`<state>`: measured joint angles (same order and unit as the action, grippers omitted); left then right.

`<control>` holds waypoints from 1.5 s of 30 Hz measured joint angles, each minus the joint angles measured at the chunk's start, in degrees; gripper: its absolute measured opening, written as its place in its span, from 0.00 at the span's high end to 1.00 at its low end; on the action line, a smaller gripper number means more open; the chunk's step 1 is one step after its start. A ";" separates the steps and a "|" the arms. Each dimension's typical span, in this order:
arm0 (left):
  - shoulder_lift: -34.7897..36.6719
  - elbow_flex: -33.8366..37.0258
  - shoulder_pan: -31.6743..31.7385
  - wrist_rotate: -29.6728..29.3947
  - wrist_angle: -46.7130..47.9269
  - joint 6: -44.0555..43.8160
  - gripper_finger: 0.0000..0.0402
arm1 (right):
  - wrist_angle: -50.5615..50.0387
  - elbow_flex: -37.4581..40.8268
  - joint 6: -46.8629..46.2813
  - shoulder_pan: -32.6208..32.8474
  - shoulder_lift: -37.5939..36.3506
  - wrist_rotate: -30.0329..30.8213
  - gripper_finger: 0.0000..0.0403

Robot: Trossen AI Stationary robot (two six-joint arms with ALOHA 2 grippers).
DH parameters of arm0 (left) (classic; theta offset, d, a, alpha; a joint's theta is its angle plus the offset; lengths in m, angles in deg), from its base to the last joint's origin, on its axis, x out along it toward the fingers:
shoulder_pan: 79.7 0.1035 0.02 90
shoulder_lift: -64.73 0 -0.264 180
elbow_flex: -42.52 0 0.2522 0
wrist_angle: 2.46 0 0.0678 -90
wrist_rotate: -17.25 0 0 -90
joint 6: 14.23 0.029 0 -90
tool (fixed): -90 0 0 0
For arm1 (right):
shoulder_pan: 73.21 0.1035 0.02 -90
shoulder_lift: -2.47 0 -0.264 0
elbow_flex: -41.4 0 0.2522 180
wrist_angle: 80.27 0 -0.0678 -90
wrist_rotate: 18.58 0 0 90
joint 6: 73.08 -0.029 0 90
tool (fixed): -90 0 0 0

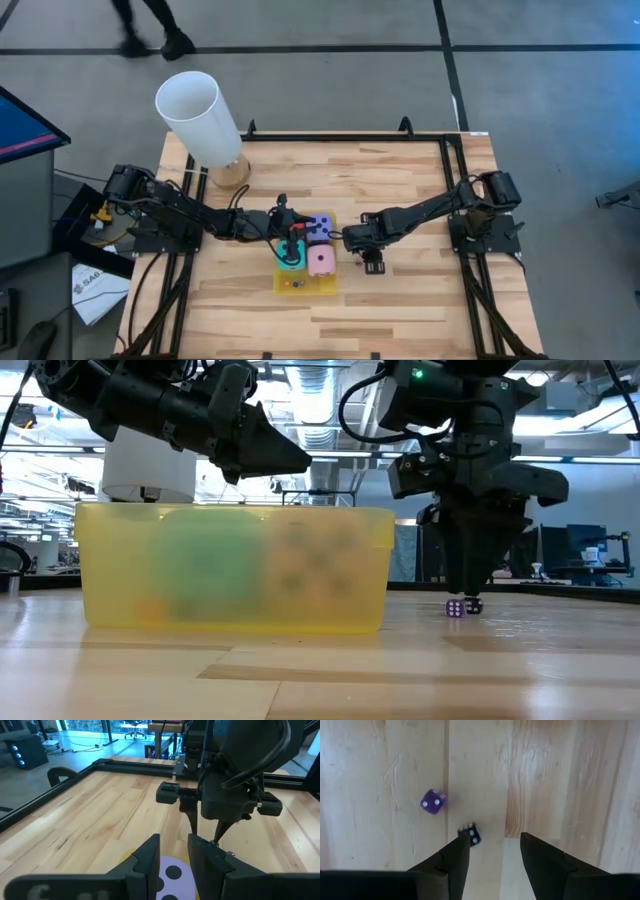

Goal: Pick & Place Dice
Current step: Put the black die into the yellow bin

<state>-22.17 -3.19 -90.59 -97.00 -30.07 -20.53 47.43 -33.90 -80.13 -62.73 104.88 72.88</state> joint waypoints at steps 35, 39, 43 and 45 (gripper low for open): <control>-0.04 -0.02 0.00 -0.15 -0.01 0.00 0.78 | 0.91 -0.04 -3.06 0.02 -0.85 -3.16 0.58; -0.04 -0.02 0.00 -0.15 -0.01 0.00 0.78 | 0.89 -0.04 -3.06 0.02 -0.87 -3.13 0.58; -0.04 -0.02 0.00 -0.13 -0.02 0.01 0.78 | 0.89 -0.04 -3.06 0.07 -0.89 -3.14 0.58; -0.04 -0.02 0.00 -0.12 -0.01 0.01 0.78 | 0.89 -0.06 -3.06 0.07 -0.89 -3.13 0.58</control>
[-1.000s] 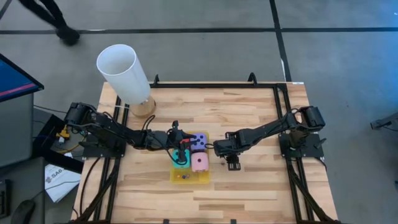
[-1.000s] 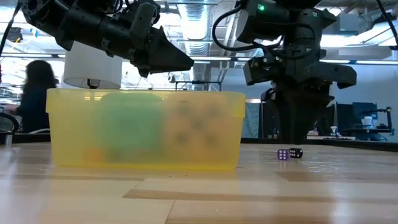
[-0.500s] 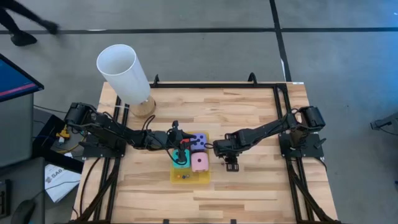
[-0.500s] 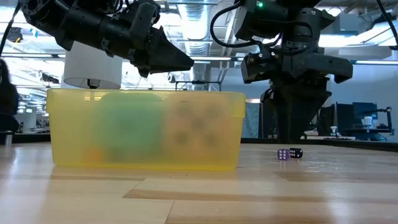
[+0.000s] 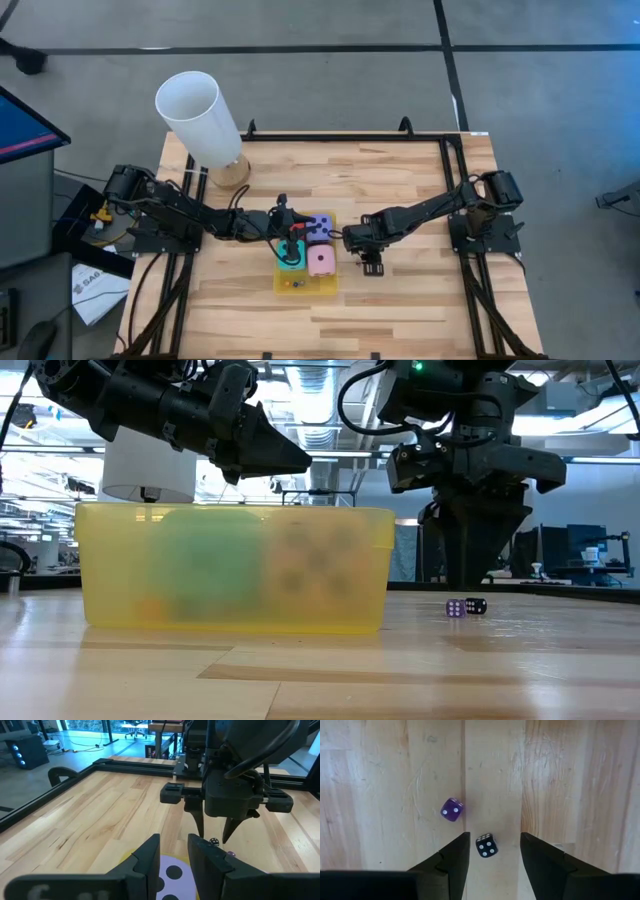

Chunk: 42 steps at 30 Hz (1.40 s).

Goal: Pick & Place Dice
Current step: Put the black die into the yellow bin

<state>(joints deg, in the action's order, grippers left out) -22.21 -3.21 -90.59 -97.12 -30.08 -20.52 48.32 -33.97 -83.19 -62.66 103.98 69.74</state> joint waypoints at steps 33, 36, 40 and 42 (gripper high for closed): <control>0.00 -0.02 0.00 -0.10 0.01 -0.01 0.78 | 3.95 4.58 -0.45 1.86 -0.02 0.20 0.58; 0.00 -0.02 0.00 -0.08 0.01 0.00 0.78 | 4.68 4.96 -0.45 1.81 -0.02 0.21 0.58; 0.00 -0.02 0.00 -0.08 0.01 -0.01 0.78 | 6.08 5.03 -0.46 1.81 -0.02 0.42 0.58; -0.02 -0.02 0.00 -0.06 0.01 0.01 0.78 | 6.37 5.03 -0.46 1.81 -0.02 0.42 0.58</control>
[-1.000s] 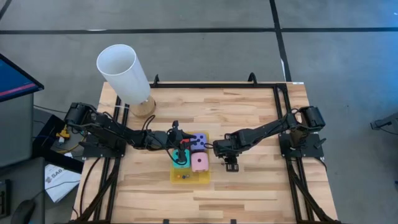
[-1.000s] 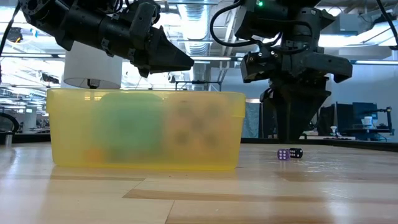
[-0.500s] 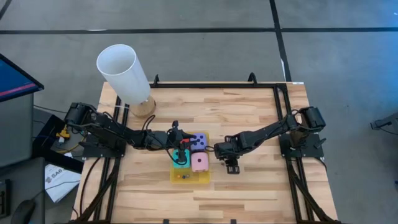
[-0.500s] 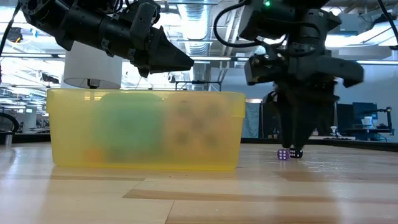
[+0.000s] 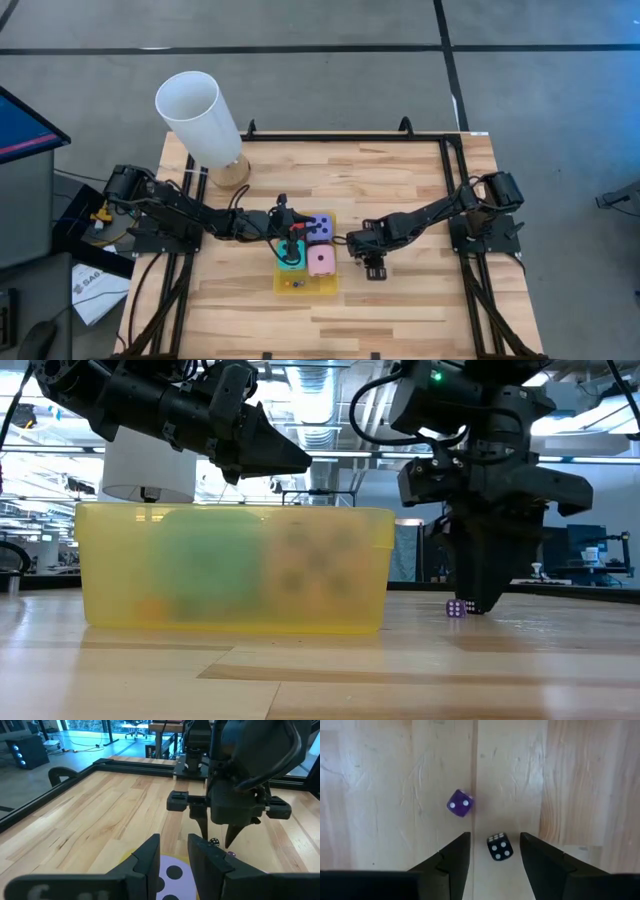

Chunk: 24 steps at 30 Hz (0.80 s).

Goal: Pick & Place Dice
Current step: Put the black die into the yellow bin

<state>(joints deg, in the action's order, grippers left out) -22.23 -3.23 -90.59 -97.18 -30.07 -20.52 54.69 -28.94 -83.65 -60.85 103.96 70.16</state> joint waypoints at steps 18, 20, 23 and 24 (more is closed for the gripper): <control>0.00 0.00 0.00 0.05 0.01 0.00 0.78 | 0.10 0.00 0.00 0.00 0.00 0.00 0.79; -0.01 0.00 0.00 0.05 0.00 -0.02 0.78 | 0.10 0.00 0.00 0.00 0.00 0.00 0.81; -0.01 0.00 0.00 0.07 0.00 -0.01 0.78 | 0.10 0.00 0.00 0.00 0.00 0.00 0.83; -0.01 0.00 0.00 0.11 0.00 0.01 0.78 | 0.10 0.00 0.00 0.00 0.00 0.00 0.83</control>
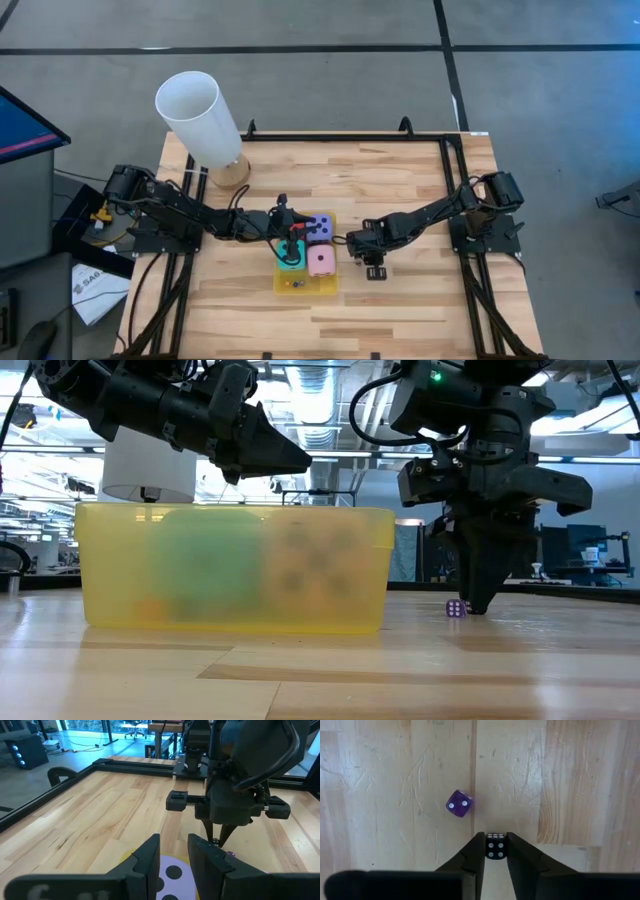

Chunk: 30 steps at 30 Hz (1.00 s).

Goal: Pick & Place Dice
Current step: Put the black die into the yellow bin

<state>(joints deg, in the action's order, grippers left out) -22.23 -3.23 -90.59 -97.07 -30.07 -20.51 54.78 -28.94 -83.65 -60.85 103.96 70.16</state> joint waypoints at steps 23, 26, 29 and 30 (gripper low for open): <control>0.00 0.00 0.02 -0.17 0.00 0.00 0.78 | -13.50 -10.79 1.77 -0.15 0.02 -0.26 0.84; 0.01 0.00 0.00 -0.16 0.00 -0.01 0.78 | -15.32 -13.77 4.02 -0.13 0.02 -0.26 0.84; 0.00 0.00 0.00 -0.15 0.00 -0.02 0.78 | -17.84 -16.71 5.80 -0.13 0.02 0.45 0.84; 0.01 0.00 0.00 -0.15 0.00 -0.02 0.78 | -18.71 -17.55 6.00 -0.13 0.02 1.11 0.84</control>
<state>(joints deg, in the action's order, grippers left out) -22.22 -3.23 -90.59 -97.22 -30.07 -20.53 36.08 -46.49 -77.65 -60.98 103.98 71.27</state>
